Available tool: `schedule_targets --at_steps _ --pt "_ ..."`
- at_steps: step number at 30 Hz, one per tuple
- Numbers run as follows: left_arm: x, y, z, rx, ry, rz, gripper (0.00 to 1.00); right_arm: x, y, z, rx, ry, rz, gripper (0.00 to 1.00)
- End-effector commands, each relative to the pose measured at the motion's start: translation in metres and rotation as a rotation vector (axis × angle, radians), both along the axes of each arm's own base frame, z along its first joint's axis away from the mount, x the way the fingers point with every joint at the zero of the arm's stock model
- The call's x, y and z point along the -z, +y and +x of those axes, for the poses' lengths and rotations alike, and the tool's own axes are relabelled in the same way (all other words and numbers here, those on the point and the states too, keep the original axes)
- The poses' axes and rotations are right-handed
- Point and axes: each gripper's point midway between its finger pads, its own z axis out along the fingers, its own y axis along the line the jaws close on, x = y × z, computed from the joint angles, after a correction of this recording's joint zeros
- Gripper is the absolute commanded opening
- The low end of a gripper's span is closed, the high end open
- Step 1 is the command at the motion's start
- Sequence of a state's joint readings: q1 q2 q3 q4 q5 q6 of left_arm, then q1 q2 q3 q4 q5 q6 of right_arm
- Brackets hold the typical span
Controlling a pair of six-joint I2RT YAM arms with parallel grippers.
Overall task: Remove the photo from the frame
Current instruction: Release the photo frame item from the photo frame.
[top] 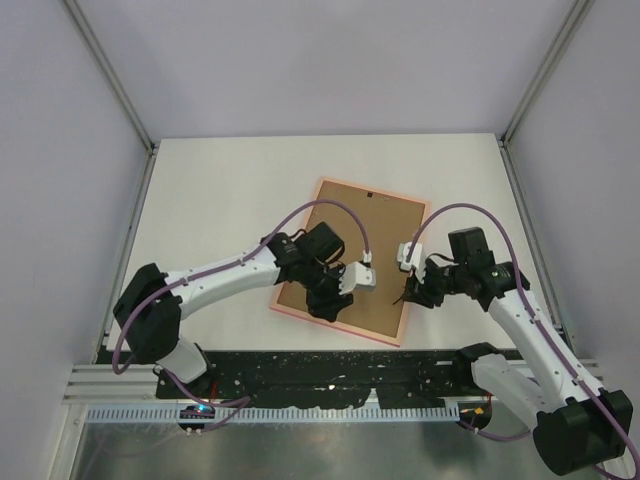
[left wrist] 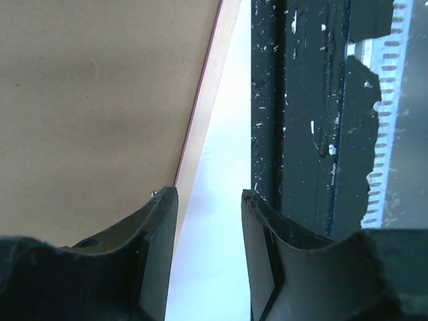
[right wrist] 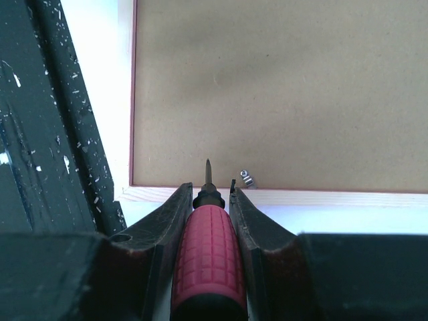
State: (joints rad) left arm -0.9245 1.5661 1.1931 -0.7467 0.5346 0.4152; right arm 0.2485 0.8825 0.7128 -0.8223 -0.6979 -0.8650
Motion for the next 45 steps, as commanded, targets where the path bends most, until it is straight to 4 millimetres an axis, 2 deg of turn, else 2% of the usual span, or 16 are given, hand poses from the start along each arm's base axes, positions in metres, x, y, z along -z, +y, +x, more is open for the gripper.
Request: schedule_targets --at_steps 1,8,12,22,29,38,42,45 --pt "0.016 -0.012 0.003 0.082 -0.127 -0.028 0.46 -0.001 -0.002 0.004 0.018 -0.044 -0.001 0.08" --pt "0.040 -0.015 -0.004 0.143 -0.203 -0.017 0.47 0.008 -0.005 0.002 0.060 0.007 0.003 0.08" --pt "0.051 -0.012 -0.006 0.156 -0.246 0.001 0.47 0.005 -0.005 0.004 0.080 0.017 0.014 0.08" --pt "0.077 -0.002 -0.013 0.154 -0.228 0.035 0.47 0.011 -0.012 0.009 0.088 0.033 0.002 0.08" --pt "0.084 -0.004 -0.011 0.145 -0.219 0.055 0.46 0.020 -0.021 0.021 0.127 0.010 -0.053 0.08" --pt "0.090 -0.003 -0.017 0.166 -0.187 0.072 0.41 0.015 -0.027 0.038 0.149 -0.065 -0.082 0.08" --pt "0.091 -0.002 -0.019 0.167 -0.176 0.082 0.37 0.019 -0.026 0.036 0.132 -0.047 -0.089 0.08" --pt "0.091 -0.003 -0.020 0.167 -0.167 0.088 0.33 0.015 -0.021 0.024 0.089 -0.010 -0.066 0.08"
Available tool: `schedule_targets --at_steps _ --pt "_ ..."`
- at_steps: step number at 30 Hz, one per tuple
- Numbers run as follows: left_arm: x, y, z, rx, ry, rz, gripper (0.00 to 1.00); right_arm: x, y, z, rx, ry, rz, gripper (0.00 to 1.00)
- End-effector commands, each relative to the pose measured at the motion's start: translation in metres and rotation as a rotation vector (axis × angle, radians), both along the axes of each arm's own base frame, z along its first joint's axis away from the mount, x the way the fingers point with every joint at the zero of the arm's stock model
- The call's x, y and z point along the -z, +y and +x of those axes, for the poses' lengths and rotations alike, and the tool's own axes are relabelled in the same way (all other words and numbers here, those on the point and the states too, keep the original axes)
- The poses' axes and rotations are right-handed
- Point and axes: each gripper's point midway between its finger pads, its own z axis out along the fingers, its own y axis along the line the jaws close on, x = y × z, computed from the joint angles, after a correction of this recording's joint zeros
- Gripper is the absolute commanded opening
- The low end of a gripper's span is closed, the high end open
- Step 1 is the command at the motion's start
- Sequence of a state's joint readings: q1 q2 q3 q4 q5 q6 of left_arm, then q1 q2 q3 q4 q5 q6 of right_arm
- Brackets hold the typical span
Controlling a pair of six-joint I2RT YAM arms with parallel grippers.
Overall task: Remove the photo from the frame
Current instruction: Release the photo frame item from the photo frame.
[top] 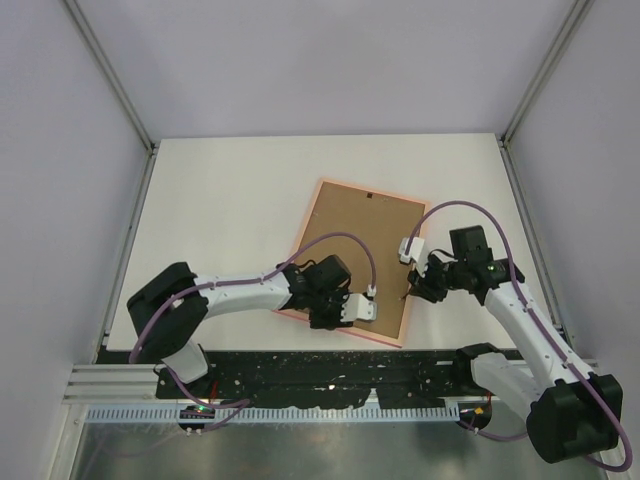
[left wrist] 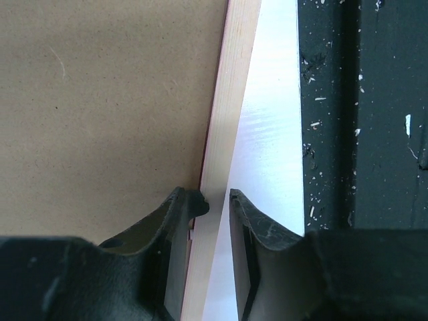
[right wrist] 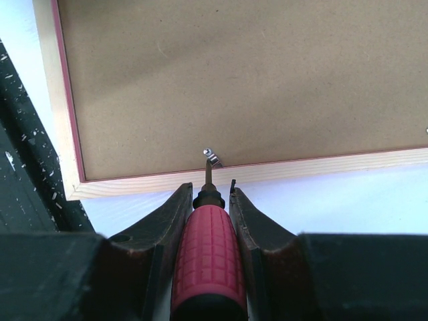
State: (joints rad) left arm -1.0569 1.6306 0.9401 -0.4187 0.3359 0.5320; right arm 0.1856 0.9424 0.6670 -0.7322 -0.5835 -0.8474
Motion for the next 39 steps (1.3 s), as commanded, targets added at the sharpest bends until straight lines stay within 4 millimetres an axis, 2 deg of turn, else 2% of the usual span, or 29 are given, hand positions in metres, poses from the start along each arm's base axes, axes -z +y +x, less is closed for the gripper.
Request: schedule_targets --at_steps 1,8,14,24,27,33,39 --pt "0.005 -0.001 -0.013 0.023 0.057 0.022 0.31 -0.012 0.007 -0.004 -0.059 -0.013 0.031 0.08" --pt "0.008 -0.001 -0.014 0.016 0.072 0.035 0.29 -0.009 0.001 -0.007 -0.064 -0.003 -0.010 0.08" --pt "0.012 0.001 -0.011 0.001 0.066 0.052 0.26 -0.006 -0.006 -0.001 -0.052 -0.027 -0.053 0.08" --pt "0.018 0.002 -0.012 -0.002 0.051 0.079 0.27 -0.003 -0.010 0.007 -0.063 -0.081 -0.109 0.08" --pt "0.021 0.003 -0.013 0.001 0.055 0.086 0.26 0.000 -0.007 0.010 -0.094 -0.134 -0.134 0.08" --pt "0.026 0.005 -0.019 0.021 0.064 0.110 0.22 -0.007 0.000 0.013 -0.166 -0.203 -0.164 0.08" --pt "0.029 0.007 -0.024 0.041 0.076 0.122 0.18 -0.003 -0.005 0.012 -0.255 -0.255 -0.236 0.08"
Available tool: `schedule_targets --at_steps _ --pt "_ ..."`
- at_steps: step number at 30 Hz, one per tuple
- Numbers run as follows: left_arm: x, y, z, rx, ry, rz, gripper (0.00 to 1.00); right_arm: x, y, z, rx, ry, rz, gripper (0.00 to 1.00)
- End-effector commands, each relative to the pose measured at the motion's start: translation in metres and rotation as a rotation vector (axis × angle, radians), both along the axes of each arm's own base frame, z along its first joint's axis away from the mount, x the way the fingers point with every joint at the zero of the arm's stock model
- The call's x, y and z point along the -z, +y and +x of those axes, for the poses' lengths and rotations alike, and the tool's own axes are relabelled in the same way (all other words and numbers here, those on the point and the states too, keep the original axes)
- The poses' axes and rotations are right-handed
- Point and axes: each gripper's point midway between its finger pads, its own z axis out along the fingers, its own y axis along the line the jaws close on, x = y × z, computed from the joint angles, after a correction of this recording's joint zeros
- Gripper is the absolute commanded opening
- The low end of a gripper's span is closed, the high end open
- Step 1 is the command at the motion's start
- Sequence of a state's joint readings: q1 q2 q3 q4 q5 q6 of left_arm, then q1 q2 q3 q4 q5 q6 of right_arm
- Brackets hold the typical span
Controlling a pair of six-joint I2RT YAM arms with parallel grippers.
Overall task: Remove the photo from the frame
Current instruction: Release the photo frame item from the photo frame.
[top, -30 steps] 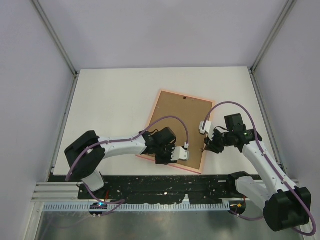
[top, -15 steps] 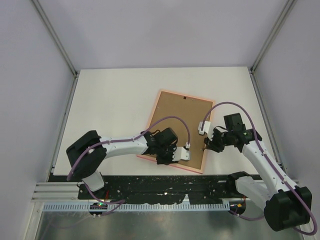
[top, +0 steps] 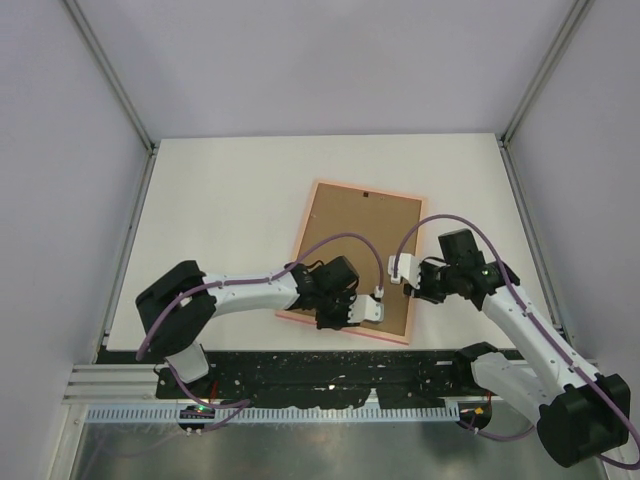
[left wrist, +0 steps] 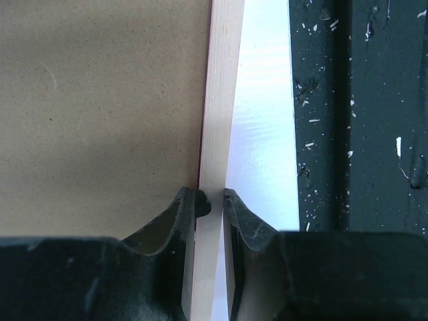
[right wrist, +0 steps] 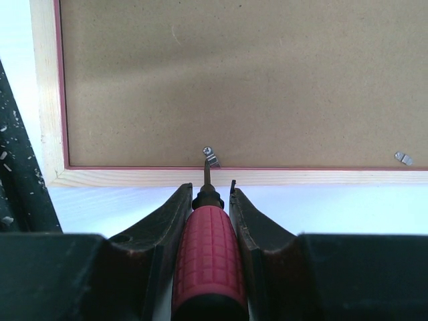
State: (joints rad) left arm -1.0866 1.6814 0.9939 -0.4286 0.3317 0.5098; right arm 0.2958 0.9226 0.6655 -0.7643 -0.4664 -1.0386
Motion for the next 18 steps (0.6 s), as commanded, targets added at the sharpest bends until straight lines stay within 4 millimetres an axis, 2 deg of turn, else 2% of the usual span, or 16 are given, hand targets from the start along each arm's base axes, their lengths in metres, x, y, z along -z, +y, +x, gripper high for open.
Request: schedule_targets --at_steps 1,8,12,18 --pt "0.029 0.022 -0.020 0.034 0.066 0.114 0.17 -0.007 -0.006 0.014 -0.088 -0.138 -0.076 0.08" --pt "0.036 0.026 -0.031 0.074 0.085 0.151 0.10 -0.011 -0.008 0.014 -0.203 -0.183 -0.146 0.08" --pt "0.039 0.027 -0.036 0.095 0.093 0.163 0.07 -0.012 -0.009 0.023 -0.240 -0.229 -0.190 0.08" --pt "0.040 0.028 -0.044 0.136 0.100 0.175 0.02 0.000 -0.008 0.026 -0.323 -0.280 -0.247 0.08"
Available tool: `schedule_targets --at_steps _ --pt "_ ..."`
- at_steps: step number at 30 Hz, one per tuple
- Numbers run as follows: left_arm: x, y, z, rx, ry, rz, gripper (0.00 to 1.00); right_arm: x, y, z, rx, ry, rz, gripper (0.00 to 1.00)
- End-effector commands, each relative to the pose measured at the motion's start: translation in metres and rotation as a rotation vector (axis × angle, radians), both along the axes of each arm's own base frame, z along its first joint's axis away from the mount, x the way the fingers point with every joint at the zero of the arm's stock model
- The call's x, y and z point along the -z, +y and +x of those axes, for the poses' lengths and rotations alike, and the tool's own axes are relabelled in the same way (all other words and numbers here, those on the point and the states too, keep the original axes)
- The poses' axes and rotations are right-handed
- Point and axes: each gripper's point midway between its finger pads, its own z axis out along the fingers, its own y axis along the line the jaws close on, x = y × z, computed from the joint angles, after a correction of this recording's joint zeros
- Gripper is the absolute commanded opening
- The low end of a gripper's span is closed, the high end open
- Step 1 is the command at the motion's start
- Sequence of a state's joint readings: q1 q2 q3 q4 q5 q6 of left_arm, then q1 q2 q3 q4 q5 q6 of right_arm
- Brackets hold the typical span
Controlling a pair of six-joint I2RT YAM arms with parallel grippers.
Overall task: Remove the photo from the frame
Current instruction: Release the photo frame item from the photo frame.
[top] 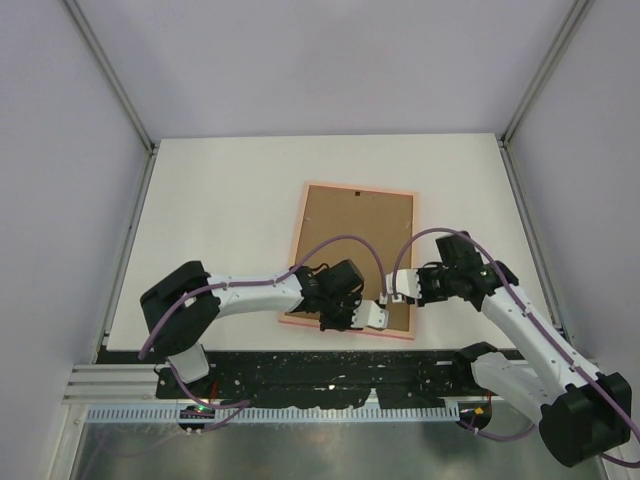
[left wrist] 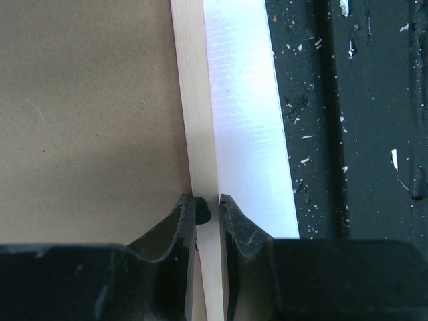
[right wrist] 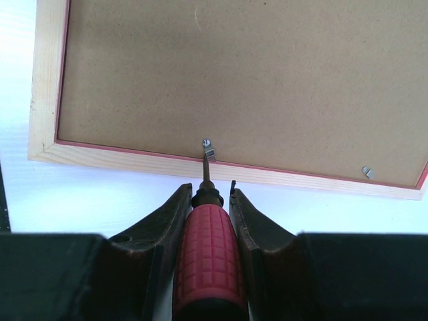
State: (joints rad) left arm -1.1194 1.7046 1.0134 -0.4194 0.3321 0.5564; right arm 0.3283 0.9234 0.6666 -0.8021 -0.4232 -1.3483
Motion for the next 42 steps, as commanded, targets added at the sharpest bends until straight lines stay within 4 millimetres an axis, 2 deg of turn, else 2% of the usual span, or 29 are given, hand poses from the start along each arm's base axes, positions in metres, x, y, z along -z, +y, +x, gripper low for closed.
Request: schedule_targets --at_steps 1,6,15,20,21,24,28,29,32,34,40,42 --pt "0.039 0.039 -0.040 0.068 0.120 0.192 0.01 0.000 -0.006 0.023 -0.085 -0.154 -0.112 0.08" --pt "0.040 0.041 -0.047 0.098 0.127 0.201 0.00 0.008 -0.012 0.034 -0.117 -0.233 -0.189 0.08" --pt "0.043 0.045 -0.059 0.160 0.121 0.212 0.00 0.005 -0.026 0.065 -0.081 -0.422 -0.324 0.08" --pt "0.044 0.046 -0.065 0.191 0.115 0.219 0.00 0.006 -0.024 0.071 -0.073 -0.486 -0.347 0.08" --pt "0.045 0.047 -0.066 0.195 0.114 0.220 0.00 0.007 -0.031 0.074 -0.055 -0.505 -0.384 0.08" --pt "0.046 0.047 -0.065 0.194 0.110 0.222 0.00 0.010 -0.032 0.075 -0.067 -0.533 -0.404 0.08" --pt "0.046 0.045 -0.061 0.177 0.087 0.218 0.00 0.011 -0.030 0.069 -0.057 -0.497 -0.381 0.08" --pt "0.045 0.045 -0.061 0.174 0.086 0.213 0.00 0.007 -0.027 0.070 -0.040 -0.489 -0.349 0.08" --pt "0.045 0.044 -0.057 0.158 0.075 0.209 0.00 0.007 -0.020 0.059 -0.031 -0.404 -0.285 0.08" --pt "0.043 0.043 -0.054 0.139 0.077 0.202 0.01 -0.009 -0.012 0.055 0.000 -0.360 -0.214 0.08" --pt "0.032 0.036 -0.037 0.062 0.090 0.160 0.05 -0.039 0.019 0.016 -0.056 -0.147 -0.014 0.08" --pt "0.028 0.034 -0.030 0.036 0.090 0.141 0.07 -0.046 0.022 0.013 -0.061 -0.126 0.012 0.08"
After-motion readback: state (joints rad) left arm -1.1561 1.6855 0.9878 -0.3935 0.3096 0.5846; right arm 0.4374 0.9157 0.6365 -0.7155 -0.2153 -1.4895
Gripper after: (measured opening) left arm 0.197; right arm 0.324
